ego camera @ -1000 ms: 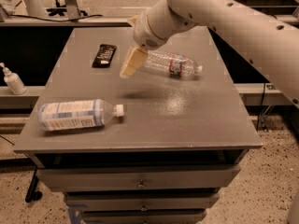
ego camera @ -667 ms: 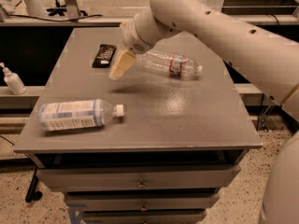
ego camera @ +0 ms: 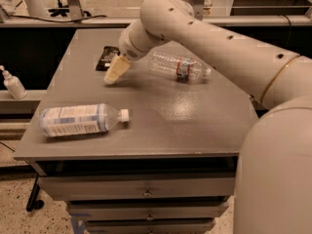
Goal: Move rxbar chocolate near blue plastic bottle
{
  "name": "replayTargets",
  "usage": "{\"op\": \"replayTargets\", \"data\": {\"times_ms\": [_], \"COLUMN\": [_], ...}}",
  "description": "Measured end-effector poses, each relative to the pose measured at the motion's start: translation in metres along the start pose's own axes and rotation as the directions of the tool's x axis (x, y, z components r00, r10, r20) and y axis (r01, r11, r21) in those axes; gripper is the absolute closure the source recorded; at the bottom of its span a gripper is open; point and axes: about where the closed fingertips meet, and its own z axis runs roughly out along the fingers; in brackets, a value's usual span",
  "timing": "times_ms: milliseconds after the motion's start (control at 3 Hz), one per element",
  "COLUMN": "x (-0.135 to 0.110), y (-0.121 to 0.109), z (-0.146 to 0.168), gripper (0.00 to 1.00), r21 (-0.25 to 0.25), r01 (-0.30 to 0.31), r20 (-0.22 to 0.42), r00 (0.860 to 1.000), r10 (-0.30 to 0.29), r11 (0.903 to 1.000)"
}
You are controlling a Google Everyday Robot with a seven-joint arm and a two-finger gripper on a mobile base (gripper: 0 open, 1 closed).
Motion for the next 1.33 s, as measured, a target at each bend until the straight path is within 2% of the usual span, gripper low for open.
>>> {"op": "replayTargets", "data": {"times_ms": [333,667,1000,1333], "x": [0.001,0.002,0.004,0.006], "y": [-0.011,-0.026,-0.03,-0.029], "z": [0.015,0.023,0.031,0.036], "gripper": [0.0,0.0,0.0,0.18], "r21": [0.017,0.02,0.001,-0.012], "r01": [-0.054,-0.129,-0.216,-0.266], "r20": [-0.007,0.018,0.057,0.074], "r00": [0.999,0.992,0.975,0.961], "r10": [0.054,0.128,0.215,0.266], "r11": [0.9984,0.9915,0.9765,0.964]}}
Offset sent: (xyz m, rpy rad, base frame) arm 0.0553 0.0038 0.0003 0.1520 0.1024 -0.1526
